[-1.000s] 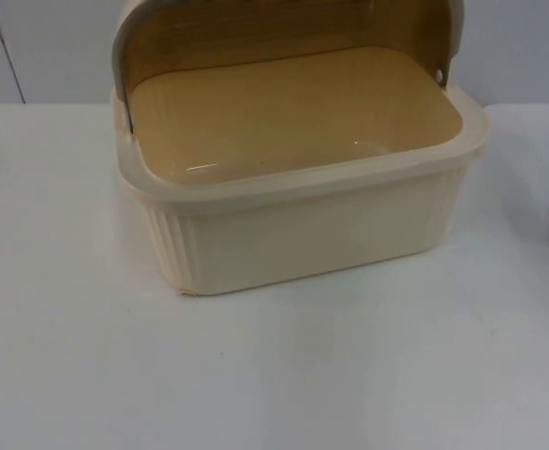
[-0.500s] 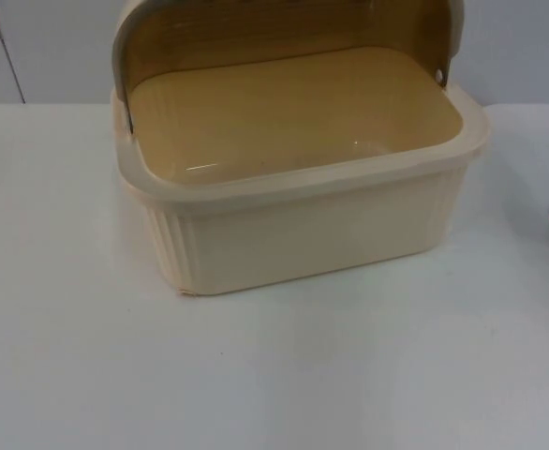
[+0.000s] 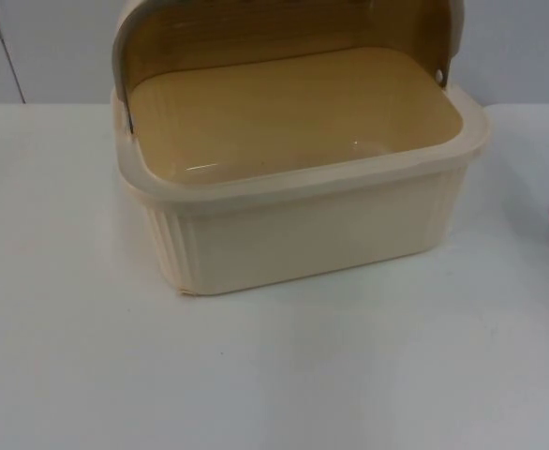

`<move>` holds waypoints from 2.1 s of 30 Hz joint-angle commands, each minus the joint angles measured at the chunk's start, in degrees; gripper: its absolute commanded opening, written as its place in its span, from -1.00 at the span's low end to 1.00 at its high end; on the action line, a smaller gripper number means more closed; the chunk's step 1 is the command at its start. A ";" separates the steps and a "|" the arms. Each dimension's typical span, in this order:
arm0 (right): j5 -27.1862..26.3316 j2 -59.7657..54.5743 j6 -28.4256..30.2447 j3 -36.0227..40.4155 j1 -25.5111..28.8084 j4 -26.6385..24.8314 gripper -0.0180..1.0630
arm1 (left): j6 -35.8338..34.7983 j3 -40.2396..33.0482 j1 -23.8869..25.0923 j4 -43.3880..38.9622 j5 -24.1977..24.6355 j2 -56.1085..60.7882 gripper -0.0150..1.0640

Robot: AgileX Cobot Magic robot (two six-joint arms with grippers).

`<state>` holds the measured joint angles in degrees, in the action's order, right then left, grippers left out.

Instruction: Open the box lid with the left hand, place the block into the box with the right hand, then close the box lid with the left hand.

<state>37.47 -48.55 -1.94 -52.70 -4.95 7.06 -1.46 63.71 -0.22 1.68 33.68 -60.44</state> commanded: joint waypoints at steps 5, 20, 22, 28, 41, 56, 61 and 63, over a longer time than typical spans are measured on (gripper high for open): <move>-1.72 -0.55 -0.69 -0.43 -0.23 0.26 0.97 | -0.50 -0.14 0.22 0.86 -0.99 0.38 0.97; -4.78 -24.53 -3.20 -12.81 -0.10 0.36 0.97 | -0.50 -0.14 0.22 0.93 -0.99 0.38 0.97; -4.91 -26.56 -3.25 -13.30 -0.10 0.36 0.97 | -0.50 -0.14 0.22 0.93 -0.99 0.38 0.97; -6.85 -34.91 -4.40 -13.57 1.13 -0.32 0.97 | -0.50 -0.14 0.22 0.93 -0.99 0.38 0.97; -16.38 -48.45 -6.16 -13.57 5.22 -4.09 0.97 | -0.50 -0.14 0.22 0.90 -1.34 0.38 0.97; -21.70 -63.15 -6.16 -13.57 4.19 -6.18 0.97 | -0.50 -0.14 0.22 0.80 -1.45 0.38 0.97; -25.06 -64.55 -6.16 -13.57 2.87 -6.18 0.97 | -0.50 -0.14 0.22 0.69 -1.45 0.38 0.97; -26.21 -65.24 -6.22 -13.57 2.87 -6.18 0.97 | -0.50 -0.14 0.22 0.69 -1.57 0.38 0.97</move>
<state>13.21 -113.32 -7.96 -66.00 -1.70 0.99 -1.46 63.71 -0.22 1.90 32.78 -60.47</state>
